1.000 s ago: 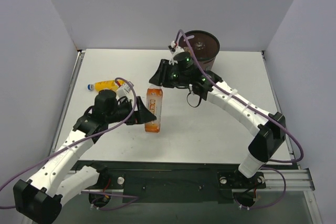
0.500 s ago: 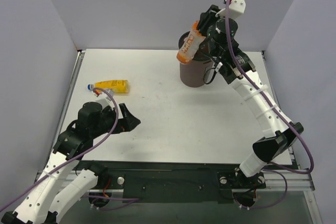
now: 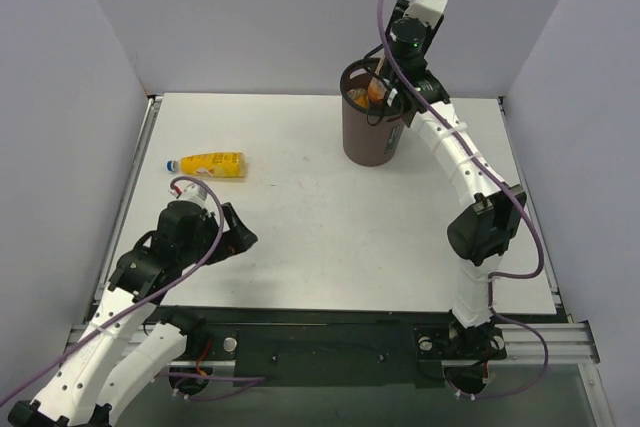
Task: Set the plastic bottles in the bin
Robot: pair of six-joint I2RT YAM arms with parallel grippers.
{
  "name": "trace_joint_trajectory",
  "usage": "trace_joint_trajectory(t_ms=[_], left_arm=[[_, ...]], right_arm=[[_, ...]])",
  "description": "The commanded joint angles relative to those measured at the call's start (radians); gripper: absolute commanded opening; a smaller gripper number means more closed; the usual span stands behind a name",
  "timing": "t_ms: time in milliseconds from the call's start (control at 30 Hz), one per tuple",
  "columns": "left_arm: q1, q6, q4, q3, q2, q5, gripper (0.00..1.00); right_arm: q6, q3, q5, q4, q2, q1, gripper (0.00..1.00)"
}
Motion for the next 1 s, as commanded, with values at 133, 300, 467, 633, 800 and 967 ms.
trace_joint_trajectory(t_ms=[133,300,467,633,800,967], left_arm=[[0.149,-0.031,-0.024,0.109,0.077,-0.085,0.97],[0.307,-0.028,0.068,0.106,0.173,0.060,0.97],[0.416,-0.051,0.172,0.150,0.313,0.172,0.97],[0.446,-0.083,0.174,0.287,0.458,0.078,0.97],[0.519,-0.190,0.117,0.426,0.623,-0.066,0.97],[0.559,-0.392,0.221,0.434,0.784,-0.046,0.97]], right_arm=[[-0.025,-0.119,0.034,0.015,-0.074,0.008,1.00],[0.015,-0.216,-0.024,0.001,-0.166,0.013,1.00],[0.136,-0.436,-0.058,-0.001,-0.343,0.014,1.00],[0.260,-0.635,-0.114,0.018,-0.505,0.030,1.00],[0.287,-0.784,-0.127,-0.025,-0.652,0.053,1.00],[0.349,-0.896,-0.126,-0.088,-0.778,0.063,1.00]])
